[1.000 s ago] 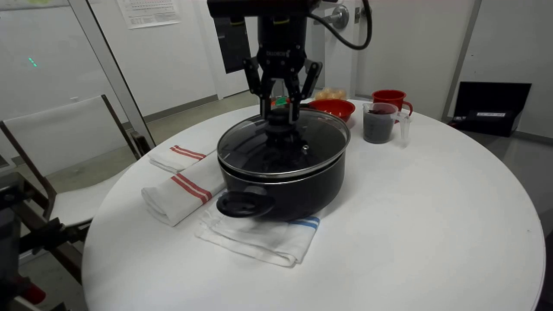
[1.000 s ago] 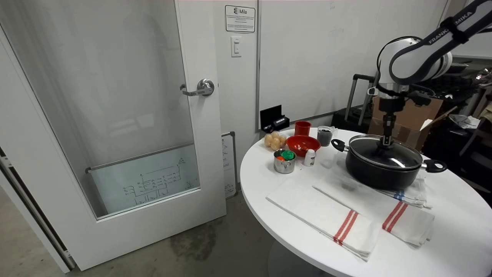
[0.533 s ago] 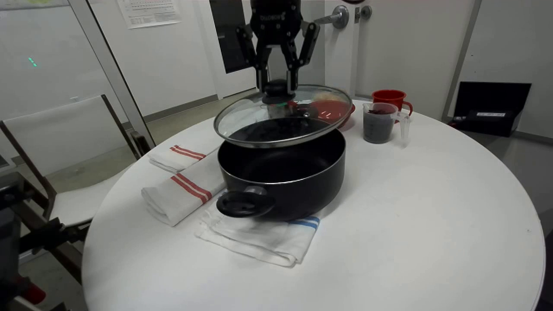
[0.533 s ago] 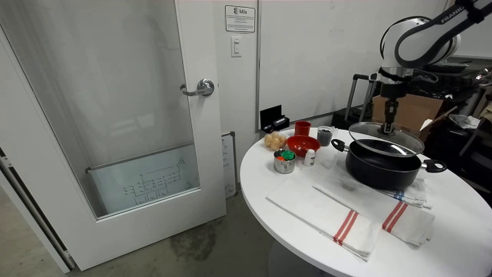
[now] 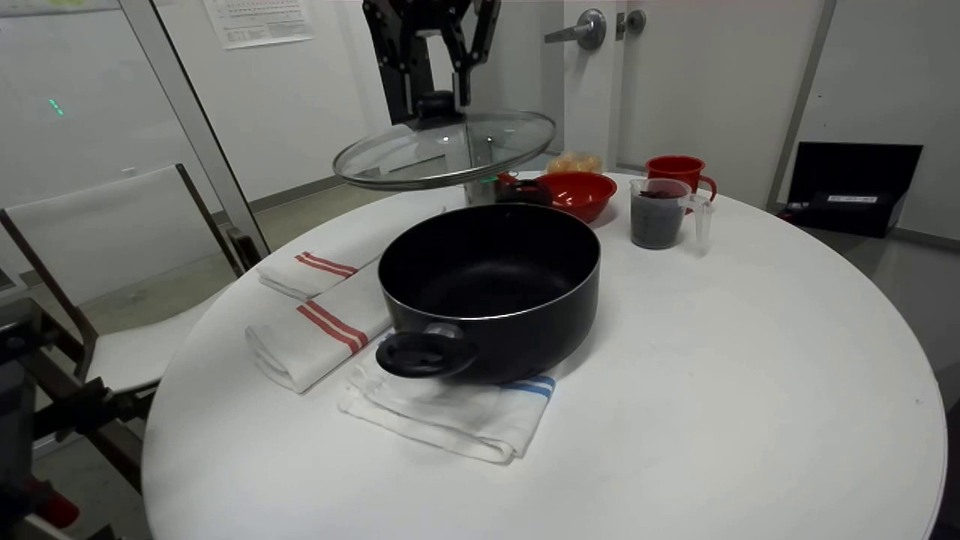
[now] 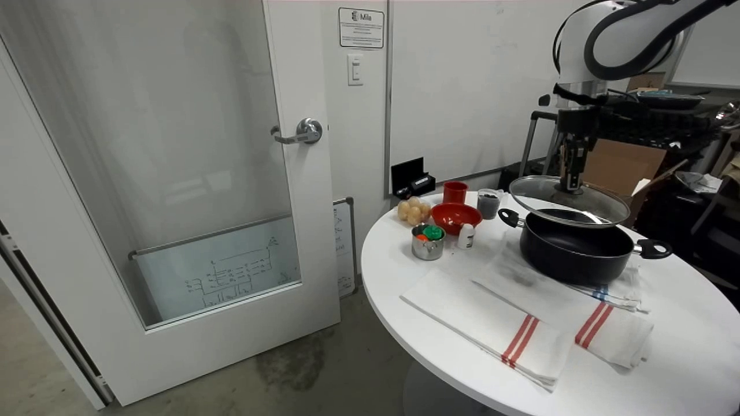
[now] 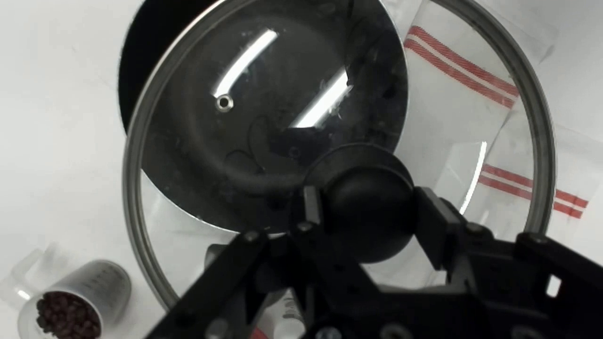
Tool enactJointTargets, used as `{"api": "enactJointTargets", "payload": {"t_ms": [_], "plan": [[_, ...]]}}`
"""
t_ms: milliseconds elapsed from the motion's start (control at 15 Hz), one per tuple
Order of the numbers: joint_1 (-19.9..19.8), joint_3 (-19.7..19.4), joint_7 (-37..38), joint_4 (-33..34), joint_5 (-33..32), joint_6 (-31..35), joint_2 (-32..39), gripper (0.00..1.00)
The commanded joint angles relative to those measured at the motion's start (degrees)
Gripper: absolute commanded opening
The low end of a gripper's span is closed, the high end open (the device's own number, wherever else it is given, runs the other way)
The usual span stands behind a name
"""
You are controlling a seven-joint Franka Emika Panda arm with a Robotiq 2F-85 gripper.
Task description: Remove the lid from the pot
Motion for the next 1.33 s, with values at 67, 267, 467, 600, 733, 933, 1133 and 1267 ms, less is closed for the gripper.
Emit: {"api": "enactJointTargets", "payload": {"t_ms": [67, 267, 467, 600, 733, 933, 1133, 1267], "plan": [[2.98, 2.27, -3.34, 6.58, -2.61, -6.86, 2.03, 0.25], [5.16, 3.74, -5.68, 11.36, -3.37, -10.14, 5.21, 0.25], [7.16, 5.01, -8.02, 16.16, -3.72, -12.67, 9.17, 0.25], [8.5, 5.67, -9.35, 19.13, -3.85, -13.99, 12.12, 0.25], [9.75, 6.21, -10.52, 21.6, -3.97, -15.0, 14.94, 0.25], [11.51, 7.0, -12.22, 24.26, -4.15, -15.53, 18.72, 0.25], [13.1, 7.3, -13.37, 26.25, -4.7, -15.11, 21.73, 0.25], [13.92, 7.19, -14.01, 27.17, -5.33, -14.11, 23.54, 0.25]]}}
